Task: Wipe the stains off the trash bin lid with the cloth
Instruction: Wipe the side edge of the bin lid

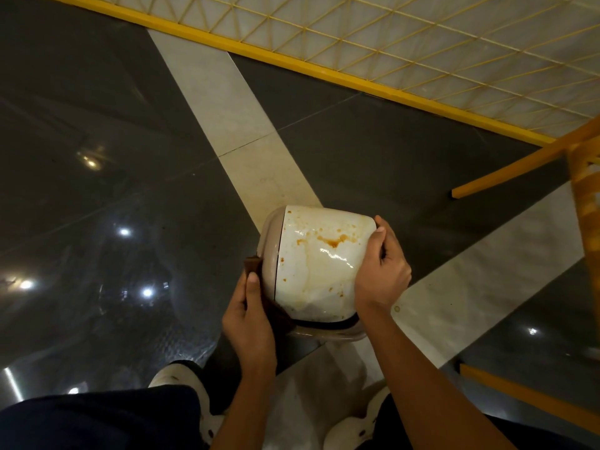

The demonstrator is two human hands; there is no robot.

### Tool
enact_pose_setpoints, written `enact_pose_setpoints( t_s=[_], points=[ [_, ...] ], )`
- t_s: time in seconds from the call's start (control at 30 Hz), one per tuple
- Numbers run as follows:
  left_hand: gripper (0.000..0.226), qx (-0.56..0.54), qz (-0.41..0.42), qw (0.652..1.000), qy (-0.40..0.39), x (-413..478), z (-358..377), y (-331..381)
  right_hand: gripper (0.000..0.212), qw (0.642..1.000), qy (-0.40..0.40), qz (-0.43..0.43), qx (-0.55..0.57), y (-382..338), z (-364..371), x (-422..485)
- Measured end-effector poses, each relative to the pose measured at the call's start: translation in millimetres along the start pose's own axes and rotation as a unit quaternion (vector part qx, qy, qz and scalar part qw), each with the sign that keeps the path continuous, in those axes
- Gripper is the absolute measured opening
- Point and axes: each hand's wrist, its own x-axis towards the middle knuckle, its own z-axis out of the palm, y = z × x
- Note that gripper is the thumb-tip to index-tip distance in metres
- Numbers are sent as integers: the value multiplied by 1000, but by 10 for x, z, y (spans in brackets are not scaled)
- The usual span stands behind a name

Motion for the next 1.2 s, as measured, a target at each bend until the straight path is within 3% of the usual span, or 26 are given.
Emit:
enact_pose_setpoints(
  t_s=[0.13, 0.37, 0.57, 0.73, 1.0, 1.2],
  points=[
    [33, 42, 62, 997, 22, -121, 93, 49, 41, 1000, -3, 0, -1, -11, -3, -19],
    [33, 49, -9, 997, 61, -84, 147, 103, 39, 1000, -12, 6, -1, -16, -9, -8],
    [24, 135, 76, 986, -61, 262, 312, 505, 30, 1000, -13, 17, -10, 2, -16, 47],
    [25, 203, 45, 964, -167, 734, 557, 821, 32, 1000, -18, 12, -14, 8, -9, -9],
    [15, 143, 45, 979, -140, 600, 303, 477, 40, 1000, -3, -6, -10, 10, 5, -11],
    [20, 159, 31, 969, -188, 776, 430, 534, 41, 1000, -8, -12, -11, 22, -13, 9]
  ],
)
